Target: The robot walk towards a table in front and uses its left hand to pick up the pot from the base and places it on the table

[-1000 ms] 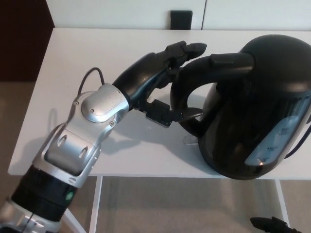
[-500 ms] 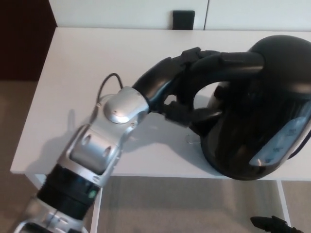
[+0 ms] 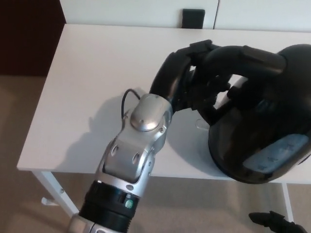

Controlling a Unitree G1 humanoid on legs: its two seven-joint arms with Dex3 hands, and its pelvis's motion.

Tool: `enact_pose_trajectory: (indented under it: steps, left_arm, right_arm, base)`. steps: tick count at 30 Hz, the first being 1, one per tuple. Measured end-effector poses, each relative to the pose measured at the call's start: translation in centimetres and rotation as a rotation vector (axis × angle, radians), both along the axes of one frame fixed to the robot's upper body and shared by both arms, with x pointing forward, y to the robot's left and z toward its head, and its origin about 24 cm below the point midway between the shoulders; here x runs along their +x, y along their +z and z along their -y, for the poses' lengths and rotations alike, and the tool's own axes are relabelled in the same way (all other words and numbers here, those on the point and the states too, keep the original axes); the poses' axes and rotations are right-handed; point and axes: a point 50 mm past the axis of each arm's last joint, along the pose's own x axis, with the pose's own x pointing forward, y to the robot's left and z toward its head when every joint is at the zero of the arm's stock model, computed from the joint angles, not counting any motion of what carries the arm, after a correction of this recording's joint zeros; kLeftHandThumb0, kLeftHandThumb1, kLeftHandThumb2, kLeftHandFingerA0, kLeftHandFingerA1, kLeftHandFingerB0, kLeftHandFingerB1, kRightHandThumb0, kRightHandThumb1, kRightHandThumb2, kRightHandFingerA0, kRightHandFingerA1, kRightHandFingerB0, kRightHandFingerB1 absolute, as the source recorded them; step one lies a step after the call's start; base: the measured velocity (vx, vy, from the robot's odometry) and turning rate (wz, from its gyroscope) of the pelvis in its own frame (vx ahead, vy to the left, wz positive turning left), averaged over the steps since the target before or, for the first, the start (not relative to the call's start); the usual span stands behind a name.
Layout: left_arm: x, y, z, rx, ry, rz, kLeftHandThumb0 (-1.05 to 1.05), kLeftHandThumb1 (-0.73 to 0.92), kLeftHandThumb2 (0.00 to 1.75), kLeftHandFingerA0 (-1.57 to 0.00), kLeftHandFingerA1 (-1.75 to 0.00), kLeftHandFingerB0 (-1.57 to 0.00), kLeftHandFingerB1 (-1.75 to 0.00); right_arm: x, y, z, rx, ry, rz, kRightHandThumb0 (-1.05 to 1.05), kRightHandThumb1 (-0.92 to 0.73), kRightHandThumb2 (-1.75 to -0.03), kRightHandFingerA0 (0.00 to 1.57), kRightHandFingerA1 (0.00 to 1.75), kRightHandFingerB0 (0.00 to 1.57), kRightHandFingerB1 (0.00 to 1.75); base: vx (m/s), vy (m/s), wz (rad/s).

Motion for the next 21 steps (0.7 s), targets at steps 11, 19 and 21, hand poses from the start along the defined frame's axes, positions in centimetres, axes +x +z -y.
enact_pose_trajectory:
  steps: [11, 19, 21]
  left_arm:
    - [-0.1, -0.2, -1.7, -0.15, 0.058, -0.111, -0.27, 0.84, 0.65, -0.8, -1.59, -0.62, -1.07]
    - [0.4, -0.4, -4.0, -0.281, 0.133, -0.201, -0.24, 0.79, 0.68, -0.78, -1.56, -0.71, -1.05]
    - [0.5, -0.5, -4.9, -0.32, 0.172, -0.228, -0.28, 0.81, 0.69, -0.81, -1.55, -0.65, -1.0]
  right_arm:
    - [0.4, 0.4, -0.3, -0.023, 0.041, 0.022, -0.12, -0.63, -0.58, 0.53, 0.48, 0.4, 0.43]
    - [0.5, 0.4, -0.4, -0.026, 0.047, 0.021, -0.13, -0.64, -0.58, 0.52, 0.47, 0.42, 0.44]
    - [0.6, 0.4, -0.4, -0.027, 0.048, 0.02, -0.13, -0.64, -0.58, 0.53, 0.48, 0.43, 0.44]
  base:
    - [0.0, 0.0, 0.0]
    - [0.0, 0.0, 0.0]
    - [0.0, 0.0, 0.0]
